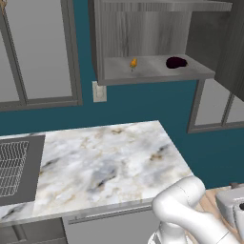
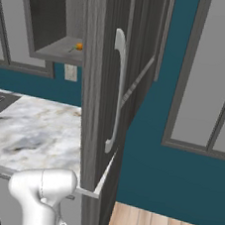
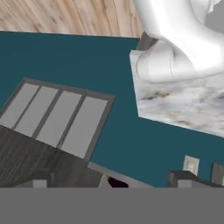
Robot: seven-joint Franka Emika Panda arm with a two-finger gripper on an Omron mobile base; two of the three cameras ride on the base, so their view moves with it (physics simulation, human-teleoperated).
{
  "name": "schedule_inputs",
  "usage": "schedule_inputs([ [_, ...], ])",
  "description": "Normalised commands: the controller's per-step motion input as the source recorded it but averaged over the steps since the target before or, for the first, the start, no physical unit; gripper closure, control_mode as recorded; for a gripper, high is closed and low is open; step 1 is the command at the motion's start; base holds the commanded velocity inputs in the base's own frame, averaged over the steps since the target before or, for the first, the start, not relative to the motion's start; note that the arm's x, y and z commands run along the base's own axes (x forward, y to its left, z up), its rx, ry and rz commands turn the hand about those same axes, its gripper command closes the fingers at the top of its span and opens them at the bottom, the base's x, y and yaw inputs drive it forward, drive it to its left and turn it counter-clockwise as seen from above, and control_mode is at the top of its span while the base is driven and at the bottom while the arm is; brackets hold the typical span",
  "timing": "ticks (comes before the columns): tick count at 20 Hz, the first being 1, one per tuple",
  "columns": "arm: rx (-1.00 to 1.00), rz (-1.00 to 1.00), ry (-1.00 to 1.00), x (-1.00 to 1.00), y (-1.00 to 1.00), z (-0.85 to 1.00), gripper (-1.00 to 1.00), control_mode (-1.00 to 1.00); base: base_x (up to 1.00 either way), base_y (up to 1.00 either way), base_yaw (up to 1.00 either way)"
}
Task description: Pick the carrot, eggplant from the counter and place them in the cabinet. Then close the cabinet.
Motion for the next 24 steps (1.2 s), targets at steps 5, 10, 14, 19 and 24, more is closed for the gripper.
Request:
schedule_inputs([
  [5,0.09,-0.08,-0.13,-0.54,-0.66,-0.57,-1.0,-1.0,0.0,0.0,0.0],
  [10,0.12,-0.01,-0.11,-0.23,-0.78,-0.42,-1.0,-1.0,0.0,0.0,0.0],
  [14,0.2,0.01,-0.19,-0.08,-0.93,-0.31,-1.0,-1.0,0.0,0.0,0.0],
  [19,0.27,0.08,-0.27,-0.01,-0.99,-0.22,-1.0,-1.0,0.0,0.0,0.0],
  [24,0.29,0.13,-0.33,0.0,-1.0,-0.02,-1.0,-1.0,0.0,0.0,0.0],
])
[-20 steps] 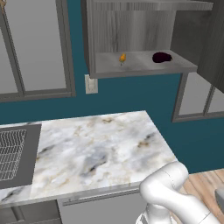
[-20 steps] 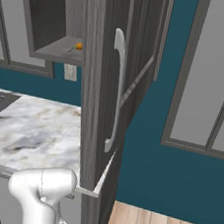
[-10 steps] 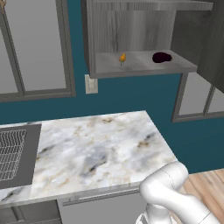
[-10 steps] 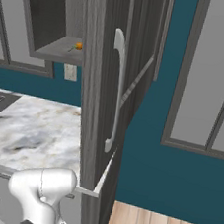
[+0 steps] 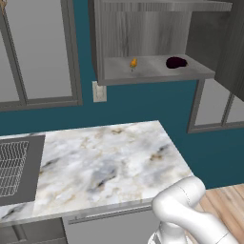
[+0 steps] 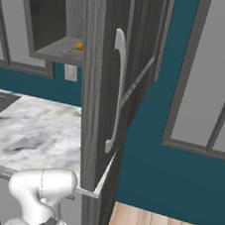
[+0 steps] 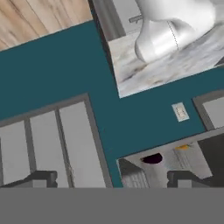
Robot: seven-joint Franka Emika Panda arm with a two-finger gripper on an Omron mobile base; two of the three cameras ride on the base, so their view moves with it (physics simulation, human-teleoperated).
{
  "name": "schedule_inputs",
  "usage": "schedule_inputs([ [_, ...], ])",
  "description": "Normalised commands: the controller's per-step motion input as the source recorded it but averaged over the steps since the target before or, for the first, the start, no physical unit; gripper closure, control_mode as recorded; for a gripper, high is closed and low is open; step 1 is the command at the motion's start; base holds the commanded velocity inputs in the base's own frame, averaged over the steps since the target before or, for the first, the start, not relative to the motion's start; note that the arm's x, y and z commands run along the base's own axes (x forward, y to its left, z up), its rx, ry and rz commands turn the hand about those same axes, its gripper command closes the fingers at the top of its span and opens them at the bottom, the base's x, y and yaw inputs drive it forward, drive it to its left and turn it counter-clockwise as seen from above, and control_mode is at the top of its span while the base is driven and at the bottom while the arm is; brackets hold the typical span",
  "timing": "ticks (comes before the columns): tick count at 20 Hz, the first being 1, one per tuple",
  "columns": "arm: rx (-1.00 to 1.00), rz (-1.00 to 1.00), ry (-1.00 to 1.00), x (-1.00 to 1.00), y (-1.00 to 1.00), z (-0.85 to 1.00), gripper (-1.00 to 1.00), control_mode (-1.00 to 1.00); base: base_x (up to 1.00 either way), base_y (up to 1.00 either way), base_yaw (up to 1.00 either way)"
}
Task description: Pick the carrot, eggplant from the counter and place them in the cabinet. Then close the cabinet.
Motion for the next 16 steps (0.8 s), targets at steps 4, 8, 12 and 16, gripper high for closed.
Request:
schedule_inputs([
  [4,0.29,0.16,-0.37,0.0,-1.0,-0.01,-1.0,-1.0,0.0,0.0,0.0],
  [8,0.31,0.15,-0.28,0.15,-0.91,0.0,-1.0,-1.0,0.0,0.0,0.0],
  [12,0.3,0.24,-0.09,0.76,-0.6,-0.01,-1.0,-1.0,0.0,0.0,0.0],
  [16,0.23,0.34,0.07,1.0,-0.22,-0.03,-1.0,-1.0,0.0,0.0,0.0],
])
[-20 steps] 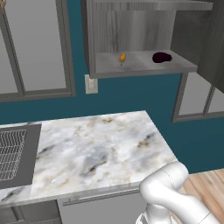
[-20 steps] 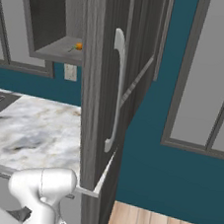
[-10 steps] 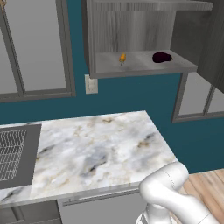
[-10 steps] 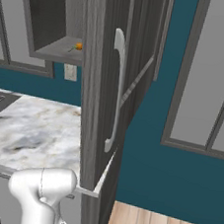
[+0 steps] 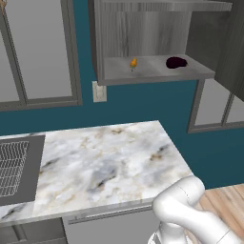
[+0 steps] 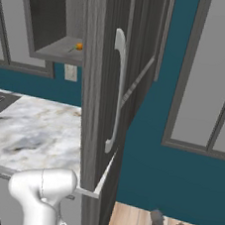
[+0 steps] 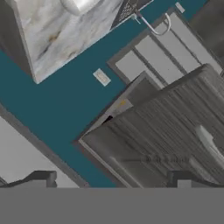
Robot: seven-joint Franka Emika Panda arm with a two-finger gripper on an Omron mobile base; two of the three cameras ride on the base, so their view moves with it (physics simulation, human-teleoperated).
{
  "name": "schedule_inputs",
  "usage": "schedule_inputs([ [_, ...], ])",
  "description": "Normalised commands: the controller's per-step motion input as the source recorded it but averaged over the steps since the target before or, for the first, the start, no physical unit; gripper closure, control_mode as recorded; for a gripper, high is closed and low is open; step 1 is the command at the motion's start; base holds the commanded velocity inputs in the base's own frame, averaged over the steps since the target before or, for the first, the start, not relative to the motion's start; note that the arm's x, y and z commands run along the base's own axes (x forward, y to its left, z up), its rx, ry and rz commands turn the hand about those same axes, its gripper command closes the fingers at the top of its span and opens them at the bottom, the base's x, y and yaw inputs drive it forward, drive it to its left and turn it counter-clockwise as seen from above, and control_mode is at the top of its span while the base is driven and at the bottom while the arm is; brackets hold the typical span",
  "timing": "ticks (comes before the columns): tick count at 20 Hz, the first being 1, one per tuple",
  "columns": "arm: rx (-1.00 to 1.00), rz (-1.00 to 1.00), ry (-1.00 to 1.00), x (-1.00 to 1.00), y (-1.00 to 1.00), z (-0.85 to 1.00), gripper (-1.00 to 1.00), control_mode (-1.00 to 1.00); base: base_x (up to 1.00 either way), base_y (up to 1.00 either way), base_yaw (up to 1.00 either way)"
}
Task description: Pick the carrot, eggplant from the counter and place them in the cabinet. Then close the cabinet.
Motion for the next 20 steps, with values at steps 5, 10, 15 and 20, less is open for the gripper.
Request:
schedule_inputs([
  [5,0.21,0.34,0.22,1.0,-0.01,-0.08,-1.0,-1.0,0.0,0.0,0.0],
  [10,0.26,0.38,0.15,1.0,-0.1,0.0,-1.0,-1.0,0.0,0.0,0.0],
  [15,0.25,0.37,0.14,1.0,-0.01,0.0,-1.0,-1.0,0.0,0.0,0.0],
  [20,0.23,0.43,0.18,1.0,0.06,0.0,-1.0,-1.0,0.0,0.0,0.0],
])
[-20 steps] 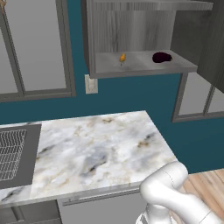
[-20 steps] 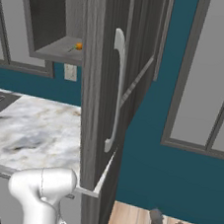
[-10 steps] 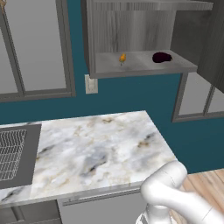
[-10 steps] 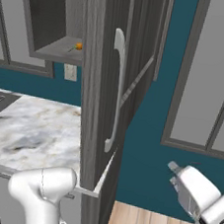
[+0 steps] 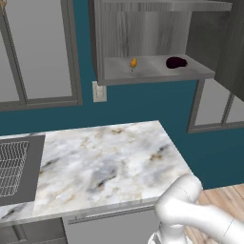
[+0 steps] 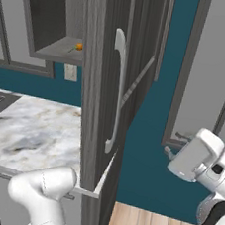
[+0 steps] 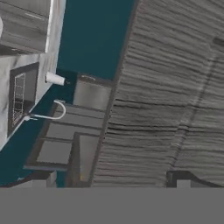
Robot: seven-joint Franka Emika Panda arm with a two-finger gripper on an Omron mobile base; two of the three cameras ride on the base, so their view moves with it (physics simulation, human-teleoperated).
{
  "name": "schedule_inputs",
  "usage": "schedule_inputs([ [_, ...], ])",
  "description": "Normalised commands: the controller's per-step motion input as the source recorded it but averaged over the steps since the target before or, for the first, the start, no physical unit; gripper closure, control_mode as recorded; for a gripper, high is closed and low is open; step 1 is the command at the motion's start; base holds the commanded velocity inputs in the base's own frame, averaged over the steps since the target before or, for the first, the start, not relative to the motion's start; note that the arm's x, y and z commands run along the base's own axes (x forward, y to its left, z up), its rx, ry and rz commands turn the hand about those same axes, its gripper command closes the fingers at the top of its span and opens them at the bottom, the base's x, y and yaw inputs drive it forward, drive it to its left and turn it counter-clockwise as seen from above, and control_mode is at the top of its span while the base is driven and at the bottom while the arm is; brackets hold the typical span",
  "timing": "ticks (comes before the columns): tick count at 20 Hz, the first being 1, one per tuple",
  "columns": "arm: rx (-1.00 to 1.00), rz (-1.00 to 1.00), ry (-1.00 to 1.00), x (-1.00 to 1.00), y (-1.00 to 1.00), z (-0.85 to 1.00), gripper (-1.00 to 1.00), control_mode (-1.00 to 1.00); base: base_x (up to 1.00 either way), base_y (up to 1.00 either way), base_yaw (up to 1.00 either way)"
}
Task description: Pick the carrot, eggplant from the counter and place them in the cabinet. Then close the cabinet.
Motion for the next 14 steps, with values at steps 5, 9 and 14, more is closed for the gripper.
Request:
schedule_inputs([
  [5,0.03,0.45,0.17,0.8,0.84,0.36,-1.0,-1.0,0.0,0.0,0.0],
  [9,-0.08,0.12,0.1,0.4,1.0,0.47,-1.0,-1.0,0.0,0.0,0.0],
  [14,-0.21,0.0,0.1,0.11,1.0,0.54,-1.0,-1.0,0.0,0.0,0.0],
])
